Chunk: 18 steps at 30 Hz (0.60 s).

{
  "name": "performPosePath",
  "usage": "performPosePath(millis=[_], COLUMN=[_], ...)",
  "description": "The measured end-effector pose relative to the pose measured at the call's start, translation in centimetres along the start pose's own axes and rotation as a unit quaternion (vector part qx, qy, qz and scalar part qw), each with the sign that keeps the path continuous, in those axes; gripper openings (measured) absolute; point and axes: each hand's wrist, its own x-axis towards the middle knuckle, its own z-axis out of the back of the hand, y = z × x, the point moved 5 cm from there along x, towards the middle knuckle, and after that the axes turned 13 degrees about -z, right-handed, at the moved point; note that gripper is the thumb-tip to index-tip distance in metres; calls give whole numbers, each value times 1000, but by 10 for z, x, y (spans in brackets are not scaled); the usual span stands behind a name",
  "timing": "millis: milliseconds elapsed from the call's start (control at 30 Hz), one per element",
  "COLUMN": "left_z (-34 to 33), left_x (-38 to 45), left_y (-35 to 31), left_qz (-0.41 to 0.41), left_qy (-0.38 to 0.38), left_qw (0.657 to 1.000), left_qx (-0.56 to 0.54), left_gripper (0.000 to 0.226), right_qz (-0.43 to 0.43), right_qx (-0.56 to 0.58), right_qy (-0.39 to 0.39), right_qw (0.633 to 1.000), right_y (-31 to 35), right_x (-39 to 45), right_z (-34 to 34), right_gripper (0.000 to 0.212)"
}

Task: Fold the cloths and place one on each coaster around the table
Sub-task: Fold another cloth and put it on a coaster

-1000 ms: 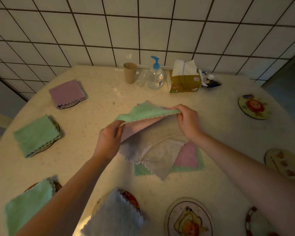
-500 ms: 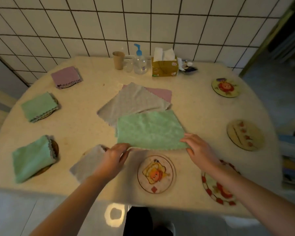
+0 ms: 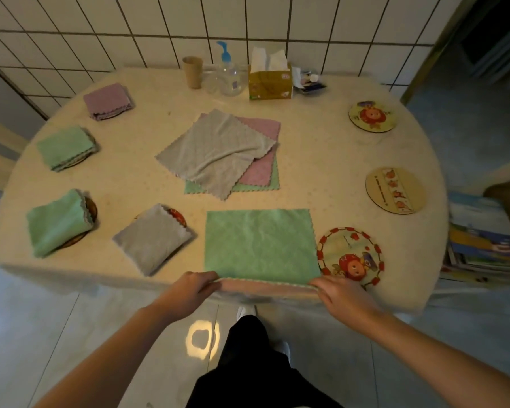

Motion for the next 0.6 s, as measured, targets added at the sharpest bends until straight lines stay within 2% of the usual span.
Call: performPosePath(millis=[67, 133, 267, 333, 400, 500, 600], left_z=[1, 6, 25, 35, 40, 43, 46], left_x=[1, 4, 15, 27, 40, 64, 82], left_y=[0, 8, 36, 49, 60, 75, 74], left_qz=[13, 44, 119, 165, 216, 262, 289], left_qy=[33, 28, -101, -172, -219, -254, -257], left_qw=[999, 998, 978, 954, 925, 895, 894], left_qx=[-11, -42, -135, -182, -224, -257, -228], left_gripper=[19, 22, 28, 18, 20, 24, 28], right_qz=[-1, -24, -131, -189, -227, -296, -338], right_qx=[-5, 18, 174, 252, 302, 341, 336], right_qy=[-9, -8, -30, -36, -43, -37, -33], right_qw=[1000, 1000, 976, 948, 925, 891, 879], right_y=[0, -2, -15, -24, -29, -38, -48], right_x=[-1, 6, 34, 52, 73, 106, 126], right_z=[2, 6, 23, 30, 35, 31, 24], right_gripper=[25, 20, 13, 12, 15, 12, 15])
